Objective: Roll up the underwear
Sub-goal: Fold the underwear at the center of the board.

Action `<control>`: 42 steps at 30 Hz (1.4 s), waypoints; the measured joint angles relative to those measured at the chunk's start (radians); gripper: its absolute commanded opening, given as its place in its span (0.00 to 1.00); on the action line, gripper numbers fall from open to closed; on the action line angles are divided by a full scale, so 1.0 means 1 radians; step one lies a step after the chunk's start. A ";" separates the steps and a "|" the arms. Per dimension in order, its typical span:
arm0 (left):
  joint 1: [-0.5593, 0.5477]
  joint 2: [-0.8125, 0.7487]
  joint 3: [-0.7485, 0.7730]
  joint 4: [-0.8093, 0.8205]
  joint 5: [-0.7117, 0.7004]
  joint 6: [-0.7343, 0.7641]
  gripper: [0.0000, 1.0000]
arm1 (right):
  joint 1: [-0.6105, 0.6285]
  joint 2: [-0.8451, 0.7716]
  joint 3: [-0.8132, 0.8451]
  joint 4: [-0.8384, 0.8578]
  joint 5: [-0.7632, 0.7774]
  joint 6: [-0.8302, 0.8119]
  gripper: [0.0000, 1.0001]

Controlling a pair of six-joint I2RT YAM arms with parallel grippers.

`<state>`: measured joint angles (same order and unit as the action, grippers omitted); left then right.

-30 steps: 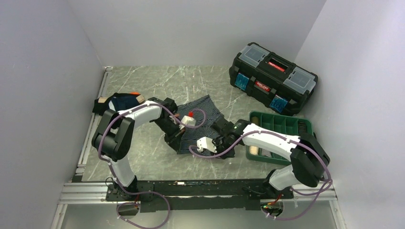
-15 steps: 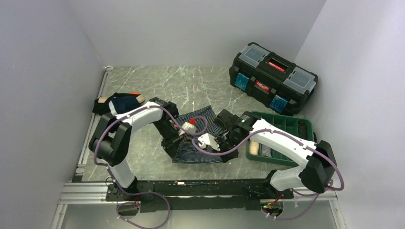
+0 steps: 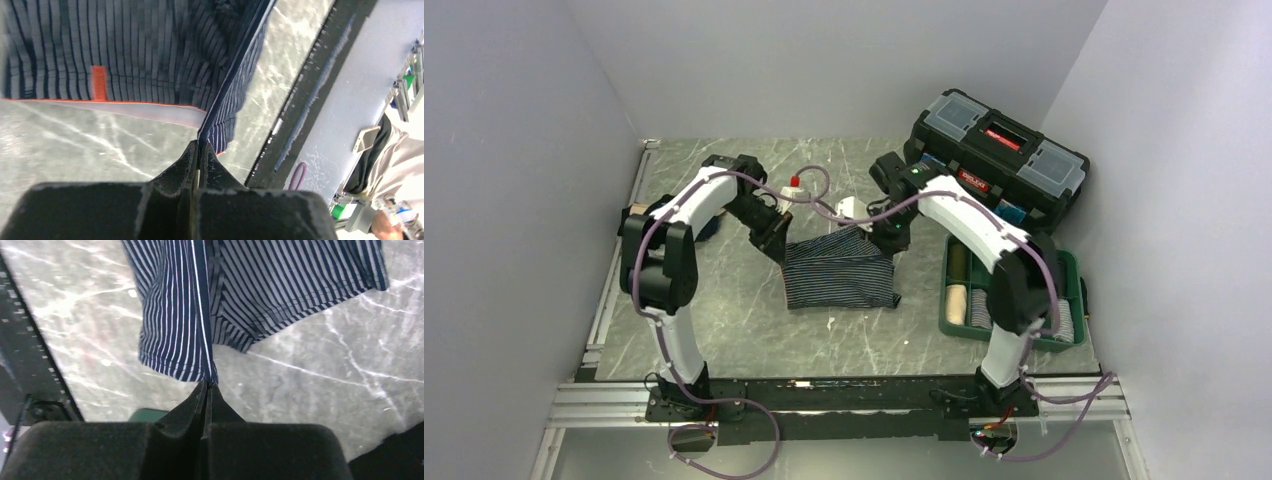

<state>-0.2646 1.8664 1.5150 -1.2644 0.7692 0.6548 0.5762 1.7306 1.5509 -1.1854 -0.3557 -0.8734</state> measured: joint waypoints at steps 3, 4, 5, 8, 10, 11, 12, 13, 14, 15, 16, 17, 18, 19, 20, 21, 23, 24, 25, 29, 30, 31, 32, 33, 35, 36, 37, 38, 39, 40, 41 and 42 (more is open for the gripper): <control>0.034 0.079 0.049 0.033 -0.030 -0.055 0.00 | -0.015 0.140 0.113 0.003 0.039 -0.015 0.00; 0.047 0.103 0.060 0.050 -0.041 -0.077 0.00 | -0.020 0.190 0.155 0.002 0.055 -0.018 0.00; 0.057 0.121 0.065 0.068 -0.053 -0.095 0.00 | -0.023 0.238 0.194 0.005 0.069 -0.018 0.00; 0.085 0.161 0.071 0.113 -0.090 -0.145 0.00 | -0.028 0.365 0.297 0.009 0.112 -0.019 0.00; 0.099 0.175 0.074 0.142 -0.113 -0.171 0.00 | -0.028 0.425 0.348 0.014 0.134 -0.018 0.00; 0.104 0.181 0.080 0.156 -0.122 -0.181 0.00 | -0.028 0.454 0.376 0.017 0.150 -0.017 0.00; 0.106 0.187 0.087 0.165 -0.127 -0.187 0.00 | -0.028 0.476 0.396 0.024 0.164 -0.017 0.00; 0.106 0.193 0.101 0.174 -0.134 -0.195 0.00 | -0.028 0.497 0.416 0.032 0.181 -0.016 0.00; 0.106 0.201 0.115 0.185 -0.138 -0.198 0.00 | -0.028 0.505 0.423 0.039 0.189 -0.016 0.00; 0.106 0.209 0.130 0.190 -0.138 -0.202 0.00 | -0.028 0.517 0.433 0.043 0.201 -0.015 0.00; 0.106 0.219 0.144 0.200 -0.139 -0.205 0.00 | -0.028 0.526 0.442 0.048 0.211 -0.015 0.00; 0.106 0.227 0.154 0.209 -0.139 -0.206 0.00 | -0.028 0.532 0.448 0.053 0.222 -0.014 0.00; 0.105 0.235 0.161 0.218 -0.139 -0.207 0.00 | -0.028 0.536 0.450 0.061 0.230 -0.014 0.00; 0.104 0.239 0.163 0.223 -0.139 -0.208 0.00 | -0.028 0.537 0.450 0.066 0.241 -0.013 0.00; 0.104 0.243 0.163 0.230 -0.141 -0.208 0.00 | -0.028 0.538 0.450 0.072 0.248 -0.013 0.00; 0.104 0.246 0.163 0.234 -0.143 -0.209 0.00 | -0.028 0.538 0.450 0.078 0.253 -0.013 0.00; 0.104 0.249 0.163 0.241 -0.152 -0.209 0.00 | -0.028 0.538 0.450 0.099 0.259 -0.012 0.00; 0.104 0.250 0.162 0.246 -0.158 -0.209 0.00 | -0.028 0.538 0.450 0.107 0.261 -0.011 0.00; 0.104 0.250 0.161 0.255 -0.164 -0.213 0.00 | -0.028 0.538 0.450 0.114 0.262 -0.009 0.00; 0.104 0.250 0.148 0.275 -0.175 -0.229 0.00 | -0.028 0.540 0.451 0.130 0.262 -0.005 0.00; 0.104 0.250 0.145 0.280 -0.177 -0.232 0.00 | -0.027 0.542 0.452 0.135 0.262 -0.003 0.01; 0.104 0.251 0.142 0.283 -0.181 -0.234 0.00 | -0.027 0.544 0.452 0.139 0.262 0.000 0.02; 0.103 0.253 0.141 0.284 -0.185 -0.235 0.00 | -0.027 0.548 0.453 0.143 0.264 0.002 0.04; 0.102 0.254 0.141 0.287 -0.188 -0.237 0.01 | -0.027 0.550 0.453 0.146 0.266 0.003 0.07; 0.097 0.257 0.141 0.293 -0.196 -0.247 0.03 | -0.027 0.560 0.453 0.155 0.270 0.007 0.11; 0.095 0.258 0.140 0.296 -0.201 -0.251 0.03 | -0.026 0.564 0.453 0.160 0.270 0.011 0.13; 0.093 0.259 0.138 0.301 -0.207 -0.254 0.03 | -0.026 0.569 0.453 0.167 0.273 0.015 0.13; 0.090 0.259 0.132 0.308 -0.214 -0.258 0.03 | -0.025 0.574 0.453 0.177 0.275 0.019 0.14; 0.088 0.259 0.125 0.315 -0.221 -0.262 0.03 | -0.024 0.578 0.453 0.185 0.279 0.023 0.16; 0.086 0.259 0.119 0.320 -0.227 -0.268 0.04 | -0.024 0.579 0.453 0.193 0.281 0.029 0.17; 0.085 0.259 0.110 0.327 -0.235 -0.277 0.05 | -0.023 0.580 0.453 0.204 0.285 0.034 0.19; 0.084 0.259 0.104 0.329 -0.242 -0.284 0.07 | -0.023 0.580 0.453 0.214 0.289 0.040 0.21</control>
<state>-0.1802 2.1250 1.6188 -0.9352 0.5270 0.3710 0.5529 2.3104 2.0037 -0.9718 -0.0669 -0.8333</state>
